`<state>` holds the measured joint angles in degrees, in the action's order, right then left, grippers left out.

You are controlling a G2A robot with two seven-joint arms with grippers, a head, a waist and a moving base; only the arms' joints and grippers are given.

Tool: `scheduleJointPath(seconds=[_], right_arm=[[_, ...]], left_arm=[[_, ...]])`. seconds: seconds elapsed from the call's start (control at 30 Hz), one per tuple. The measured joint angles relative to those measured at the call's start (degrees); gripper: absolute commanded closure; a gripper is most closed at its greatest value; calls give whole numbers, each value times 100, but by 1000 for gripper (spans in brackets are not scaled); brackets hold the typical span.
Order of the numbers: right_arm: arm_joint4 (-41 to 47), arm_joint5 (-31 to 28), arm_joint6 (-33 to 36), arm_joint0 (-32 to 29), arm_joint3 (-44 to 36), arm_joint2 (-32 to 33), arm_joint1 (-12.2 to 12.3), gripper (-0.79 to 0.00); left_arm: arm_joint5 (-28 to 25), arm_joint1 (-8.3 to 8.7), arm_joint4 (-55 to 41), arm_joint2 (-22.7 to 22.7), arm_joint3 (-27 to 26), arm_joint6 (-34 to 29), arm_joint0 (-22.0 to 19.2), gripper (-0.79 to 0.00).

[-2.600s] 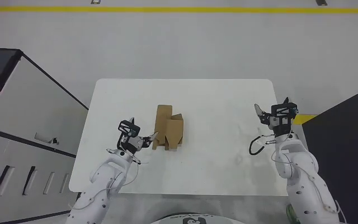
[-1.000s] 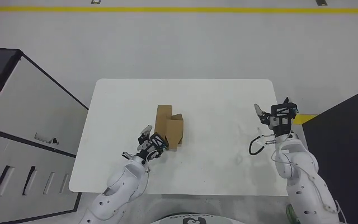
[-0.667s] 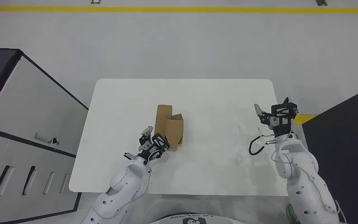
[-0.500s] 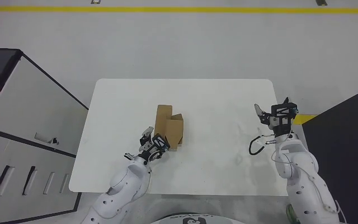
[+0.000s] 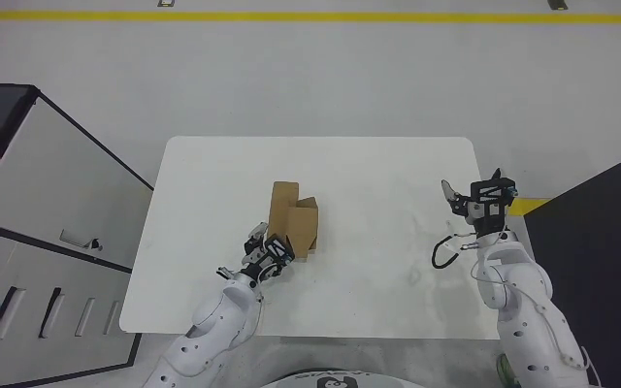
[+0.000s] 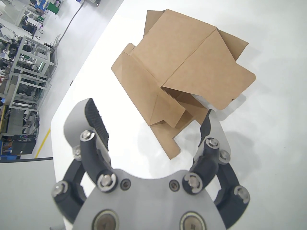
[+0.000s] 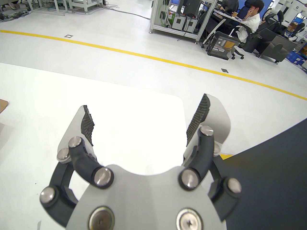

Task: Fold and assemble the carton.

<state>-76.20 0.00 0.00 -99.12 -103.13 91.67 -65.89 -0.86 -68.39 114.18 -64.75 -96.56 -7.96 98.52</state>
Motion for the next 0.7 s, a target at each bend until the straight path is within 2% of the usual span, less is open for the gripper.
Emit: scheduleJointPath(seconds=[0.33,0.47,0.7], right_arm=[[0,0,0,0,0,0,0,-785],[0,0,0,0,0,0,0,-785],[0,0,0,0,0,0,0,-785]], left_arm=[[-45,-27,3,91,139,24,-71,-366],[-40,-47,34,154,233,-21,-140,-348],[-21,-71,25,217,309,-4,-204,-360]])
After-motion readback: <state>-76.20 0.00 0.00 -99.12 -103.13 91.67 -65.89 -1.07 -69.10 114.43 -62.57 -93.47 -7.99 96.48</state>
